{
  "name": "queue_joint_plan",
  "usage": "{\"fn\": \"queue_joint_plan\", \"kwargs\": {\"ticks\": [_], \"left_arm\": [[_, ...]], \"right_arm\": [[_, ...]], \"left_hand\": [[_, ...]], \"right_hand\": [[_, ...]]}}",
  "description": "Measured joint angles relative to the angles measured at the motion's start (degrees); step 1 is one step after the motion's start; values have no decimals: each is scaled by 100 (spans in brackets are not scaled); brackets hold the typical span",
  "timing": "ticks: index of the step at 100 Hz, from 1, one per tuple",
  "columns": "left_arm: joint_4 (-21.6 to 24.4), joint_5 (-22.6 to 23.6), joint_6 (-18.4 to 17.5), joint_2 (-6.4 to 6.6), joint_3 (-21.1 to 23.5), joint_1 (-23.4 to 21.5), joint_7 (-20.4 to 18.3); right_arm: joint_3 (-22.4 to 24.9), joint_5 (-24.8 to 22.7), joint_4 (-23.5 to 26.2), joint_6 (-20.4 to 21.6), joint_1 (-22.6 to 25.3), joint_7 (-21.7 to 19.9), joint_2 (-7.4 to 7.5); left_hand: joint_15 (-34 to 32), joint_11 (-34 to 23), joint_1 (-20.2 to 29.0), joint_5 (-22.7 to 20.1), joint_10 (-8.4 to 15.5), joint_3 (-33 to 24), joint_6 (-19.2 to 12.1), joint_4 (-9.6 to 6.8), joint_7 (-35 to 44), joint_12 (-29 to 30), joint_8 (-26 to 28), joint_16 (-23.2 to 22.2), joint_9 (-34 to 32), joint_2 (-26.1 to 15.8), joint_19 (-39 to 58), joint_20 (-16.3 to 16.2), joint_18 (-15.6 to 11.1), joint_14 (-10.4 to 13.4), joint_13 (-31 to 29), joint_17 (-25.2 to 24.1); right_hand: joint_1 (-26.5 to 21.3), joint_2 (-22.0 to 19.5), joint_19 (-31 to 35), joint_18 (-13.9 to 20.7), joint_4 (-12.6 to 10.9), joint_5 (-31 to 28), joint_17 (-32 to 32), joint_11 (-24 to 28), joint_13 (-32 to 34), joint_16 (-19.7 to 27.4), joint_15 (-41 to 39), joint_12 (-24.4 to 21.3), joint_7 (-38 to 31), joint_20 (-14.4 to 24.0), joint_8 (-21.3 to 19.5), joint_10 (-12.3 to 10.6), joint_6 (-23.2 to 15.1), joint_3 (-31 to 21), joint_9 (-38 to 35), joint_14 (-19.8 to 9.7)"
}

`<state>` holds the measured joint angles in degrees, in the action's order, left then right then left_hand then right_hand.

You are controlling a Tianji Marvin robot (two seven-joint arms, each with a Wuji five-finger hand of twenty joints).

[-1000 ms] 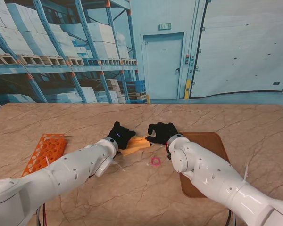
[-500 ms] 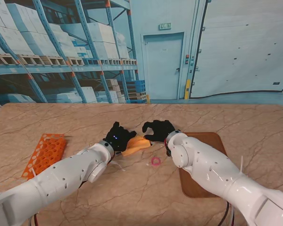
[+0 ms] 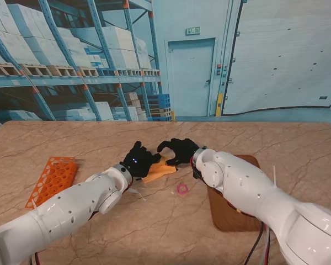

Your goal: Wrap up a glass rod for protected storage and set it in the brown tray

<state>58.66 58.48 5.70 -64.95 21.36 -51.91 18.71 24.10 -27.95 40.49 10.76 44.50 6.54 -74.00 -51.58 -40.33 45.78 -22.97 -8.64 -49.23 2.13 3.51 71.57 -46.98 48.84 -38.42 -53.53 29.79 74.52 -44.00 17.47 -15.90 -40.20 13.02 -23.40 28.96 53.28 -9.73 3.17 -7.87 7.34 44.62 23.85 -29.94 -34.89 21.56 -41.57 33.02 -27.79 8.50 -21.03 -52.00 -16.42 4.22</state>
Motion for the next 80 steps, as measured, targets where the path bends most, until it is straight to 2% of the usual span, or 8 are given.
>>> {"fn": "queue_joint_plan", "kwargs": {"ticks": [13, 27, 29, 32, 37, 46, 58, 80], "left_arm": [[44, 47, -50, 25, 35, -27, 22], [101, 108, -84, 52, 111, -75, 51], [113, 118, -88, 57, 131, -87, 58], [134, 132, -92, 64, 160, -106, 66], [169, 161, -97, 76, 202, -136, 79], [227, 207, -108, 100, 255, -181, 96], [276, 251, -123, 124, 283, -213, 110], [392, 389, -206, 181, 412, -306, 128]], "right_arm": [[-94, 89, -127, 183, -111, -148, -76], [-213, 174, -154, 290, -224, -520, -91], [-224, 173, -154, 296, -235, -549, -91], [-234, 169, -153, 300, -243, -552, -90], [-235, 146, -148, 300, -247, -517, -86], [-187, 59, -125, 296, -225, -336, -73], [8, -55, -8, 258, -110, -41, -35], [94, -321, 299, 275, 27, 0, 134]], "left_hand": [[0, -1, 0, 0, 0, 49, 0, 0, 0, 0, 0, 0, 0, 0, 0, 1, 0, 0, 0, -1], [0, -1, 0, 0, 0, 52, 0, 0, 0, 1, -5, 0, 0, 0, 0, 1, 0, 0, 0, -1], [0, -1, 0, 0, 0, 52, 0, 0, 0, 3, -7, 0, 0, 0, 0, 1, 0, 0, 0, -1], [0, -1, 0, 0, 0, 52, 0, 0, 0, 7, -9, 0, 0, 0, 0, 1, 0, 0, 0, -1], [0, -1, 0, 0, 0, 52, 0, 0, 0, 15, -13, 0, 0, 0, 0, 1, 0, 0, 0, -1], [0, -1, 0, 0, 0, 52, 0, 0, 0, 16, -18, 0, 0, 0, 0, 2, 0, 0, 0, 0], [0, -1, 0, 0, 0, 52, 0, 0, 0, 17, -28, 0, 0, 0, 0, 3, 0, 0, 0, 0], [4, -1, 0, 0, 0, 53, 0, 1, 0, 17, -87, 0, 0, 0, 0, 7, 0, 0, 0, 0]], "right_hand": [[0, 60, -128, 0, 0, -29, -12, -82, 66, 132, 204, -35, -63, 0, 1, -47, 0, -104, 53, -4], [-156, 194, -439, -3, 5, -1343, -80, -212, 1, 228, 468, -108, -670, 19, -95, -48, 20, -304, 34, -5], [-280, 194, -463, -5, 144, -1511, -80, -264, 3, 230, 470, -109, -866, 61, 14, -48, 20, -297, -48, -5], [-475, 196, -507, -7, 374, -1744, -80, -257, 7, 230, 471, -112, -1212, 78, 157, -49, 17, -279, -154, -5], [-739, 197, -533, -9, 376, -2022, -80, -295, 9, 231, 471, -153, -1599, 140, 270, -49, -59, -158, -374, -7], [-851, 172, -536, -14, 394, -2451, -70, -248, 14, 231, 472, -153, -1864, 149, 288, -50, -133, -29, -619, -7], [-884, 163, -537, -45, 404, -2567, -64, -294, 19, 231, 464, -148, -1926, 151, 240, -50, -138, 31, -793, -7], [-932, 163, -537, -77, 412, -2723, -62, -290, 22, 231, 395, -96, -1926, 152, 239, -50, -190, 35, -855, -7]]}}
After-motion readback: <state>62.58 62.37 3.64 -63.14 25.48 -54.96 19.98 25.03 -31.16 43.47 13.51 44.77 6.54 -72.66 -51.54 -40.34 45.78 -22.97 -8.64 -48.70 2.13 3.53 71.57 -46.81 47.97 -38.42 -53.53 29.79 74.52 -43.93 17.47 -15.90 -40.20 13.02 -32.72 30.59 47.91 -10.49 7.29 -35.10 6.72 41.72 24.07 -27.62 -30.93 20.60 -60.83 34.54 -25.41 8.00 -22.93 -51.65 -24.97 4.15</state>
